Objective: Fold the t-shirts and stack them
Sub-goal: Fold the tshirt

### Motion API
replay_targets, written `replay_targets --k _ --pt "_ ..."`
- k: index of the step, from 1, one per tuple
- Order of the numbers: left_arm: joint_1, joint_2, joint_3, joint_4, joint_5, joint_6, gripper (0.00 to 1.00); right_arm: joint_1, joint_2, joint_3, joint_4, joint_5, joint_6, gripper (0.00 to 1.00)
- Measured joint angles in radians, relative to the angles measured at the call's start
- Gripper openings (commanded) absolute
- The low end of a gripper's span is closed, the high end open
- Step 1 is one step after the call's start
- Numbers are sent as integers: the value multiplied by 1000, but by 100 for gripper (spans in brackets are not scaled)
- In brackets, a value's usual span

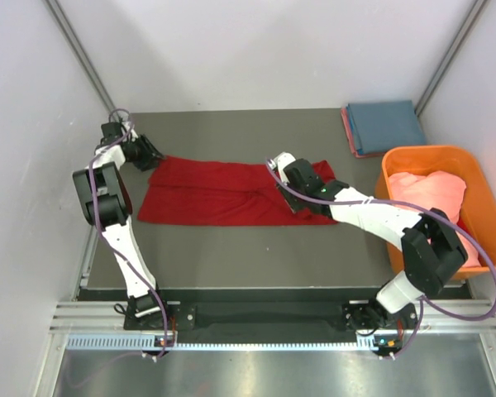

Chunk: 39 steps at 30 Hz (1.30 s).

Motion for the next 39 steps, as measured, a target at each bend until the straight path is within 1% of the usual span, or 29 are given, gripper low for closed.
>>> replay_targets --k 5,6,8,9,11,14,23,26,31,33,34,35,36,37,39 --pt "-13 36 57 4 1 13 42 -21 18 14 8 -3 0 35" --pt "-13 44 64 4 2 13 34 -27 24 17 8 -4 0 35" --pt "-13 53 74 6 -3 12 21 -42 36 21 15 -6 0 34" --pt "-13 56 76 6 -8 10 9 -50 42 23 16 -7 1 34" --pt "-13 65 82 4 -29 10 1 -76 61 30 23 -12 9 33" --pt "-14 69 92 0 -61 7 0 -127 104 61 26 -23 30 33" --pt "-18 69 103 -2 -146 -47 0 -330 369 308 26 -61 195 32" --pt "-18 69 103 -2 -151 -61 0 -373 444 363 16 -70 241 33" --pt "-18 69 103 -2 -155 -72 0 -394 512 420 4 -78 281 32" --pt "-18 69 103 -2 -156 -73 0 -398 536 447 3 -80 291 28" --pt "-18 69 103 -2 -157 -73 0 -399 549 463 4 -81 297 24" --pt "-18 69 103 -2 -157 -74 0 -401 562 480 3 -80 302 10" --pt "-18 69 103 -2 -158 -77 0 -401 575 495 5 -80 303 4" --pt "-18 69 103 -2 -159 -77 0 -403 589 512 8 -80 311 0" --pt "-18 69 104 -2 -165 -84 0 -407 611 536 10 -79 326 0"
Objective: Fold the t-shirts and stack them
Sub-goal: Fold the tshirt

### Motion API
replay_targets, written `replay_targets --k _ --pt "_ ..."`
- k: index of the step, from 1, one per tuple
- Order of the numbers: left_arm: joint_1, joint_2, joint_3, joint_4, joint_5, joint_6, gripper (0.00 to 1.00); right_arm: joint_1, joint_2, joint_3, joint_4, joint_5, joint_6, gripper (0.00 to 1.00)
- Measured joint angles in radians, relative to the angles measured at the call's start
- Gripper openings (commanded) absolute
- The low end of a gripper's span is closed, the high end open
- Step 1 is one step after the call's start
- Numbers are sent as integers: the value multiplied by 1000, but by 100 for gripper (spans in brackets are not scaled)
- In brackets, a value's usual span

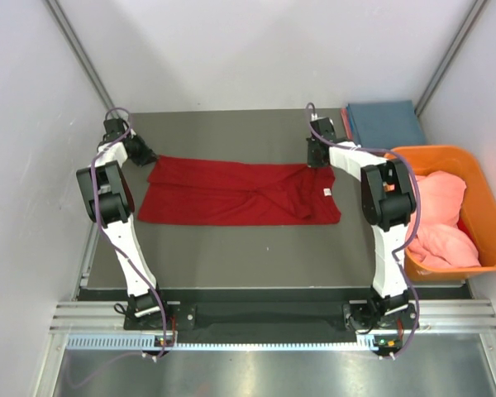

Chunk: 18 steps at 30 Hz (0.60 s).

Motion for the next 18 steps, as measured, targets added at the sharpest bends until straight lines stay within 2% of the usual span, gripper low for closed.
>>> replay_targets --k 7,14,16,18 --pt "0 0 19 -23 -62 -14 0 -34 84 128 15 1 32 0" --pt "0 0 23 -27 -85 -31 0 -74 95 145 70 -8 56 1" --pt "0 0 23 -28 -87 -37 0 -78 106 165 76 -15 53 3" --pt "0 0 23 -27 -87 -40 6 -78 119 190 79 -24 46 10"
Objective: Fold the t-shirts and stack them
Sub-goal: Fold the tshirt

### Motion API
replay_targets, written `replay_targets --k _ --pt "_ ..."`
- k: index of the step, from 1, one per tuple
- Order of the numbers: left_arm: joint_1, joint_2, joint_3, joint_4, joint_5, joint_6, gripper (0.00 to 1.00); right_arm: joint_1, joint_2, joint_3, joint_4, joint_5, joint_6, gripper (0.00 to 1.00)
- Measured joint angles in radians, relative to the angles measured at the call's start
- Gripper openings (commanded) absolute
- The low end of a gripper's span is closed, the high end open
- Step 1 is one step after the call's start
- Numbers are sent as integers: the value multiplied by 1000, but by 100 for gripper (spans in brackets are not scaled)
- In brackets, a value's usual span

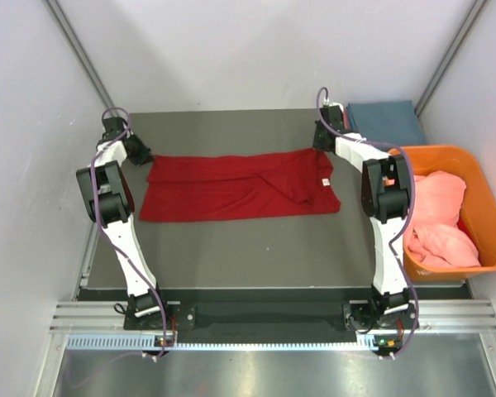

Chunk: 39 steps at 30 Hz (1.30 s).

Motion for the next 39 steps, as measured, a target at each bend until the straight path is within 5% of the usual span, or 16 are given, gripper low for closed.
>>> replay_targets --k 4,8,14,21,28,39 --pt "0 -1 5 -11 -3 3 28 -1 0 20 -5 -18 -16 30" --pt "0 -10 24 -56 -39 16 35 -3 -23 17 -48 -31 -26 33" --pt "-3 -96 -14 -126 -63 29 36 -1 -177 -68 -119 -90 -38 33" --pt "-102 -362 -265 -111 41 25 35 55 -388 -291 -80 -297 -97 35" --pt "-263 -540 -500 -75 205 17 35 150 -346 -331 -72 -381 -154 36" --pt "-279 -731 -710 -46 260 3 36 234 -229 -327 -78 -294 -225 39"
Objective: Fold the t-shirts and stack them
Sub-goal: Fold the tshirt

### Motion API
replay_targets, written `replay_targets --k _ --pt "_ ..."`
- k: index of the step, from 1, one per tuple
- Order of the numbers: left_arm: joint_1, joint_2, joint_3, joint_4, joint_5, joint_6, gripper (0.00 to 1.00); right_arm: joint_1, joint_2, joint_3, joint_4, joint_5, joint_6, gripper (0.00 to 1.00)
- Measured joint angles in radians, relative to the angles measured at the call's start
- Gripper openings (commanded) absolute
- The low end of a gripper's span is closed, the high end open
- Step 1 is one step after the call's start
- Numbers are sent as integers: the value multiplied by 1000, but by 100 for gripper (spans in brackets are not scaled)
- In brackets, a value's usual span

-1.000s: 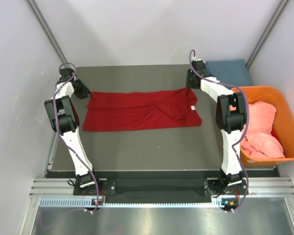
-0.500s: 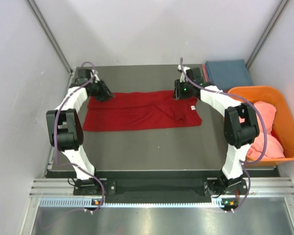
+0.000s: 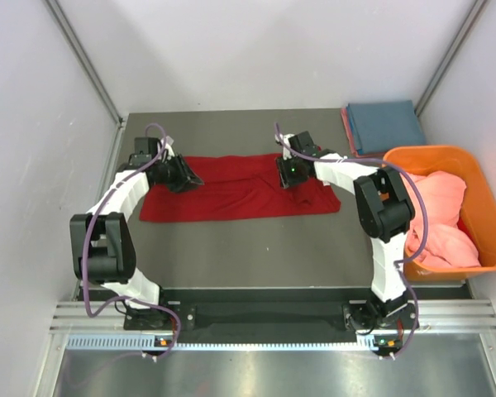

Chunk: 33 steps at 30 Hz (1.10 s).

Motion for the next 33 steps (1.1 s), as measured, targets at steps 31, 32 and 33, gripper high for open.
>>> replay_targets --k 31,32,33 --pt "-209 0 -83 179 -71 -77 36 181 -321 -350 96 6 100 36" --pt "-233 13 -82 203 -73 -82 37 172 -345 -358 100 18 117 36" --pt "-260 29 -81 227 -78 -88 37 164 -365 -367 102 27 132 34"
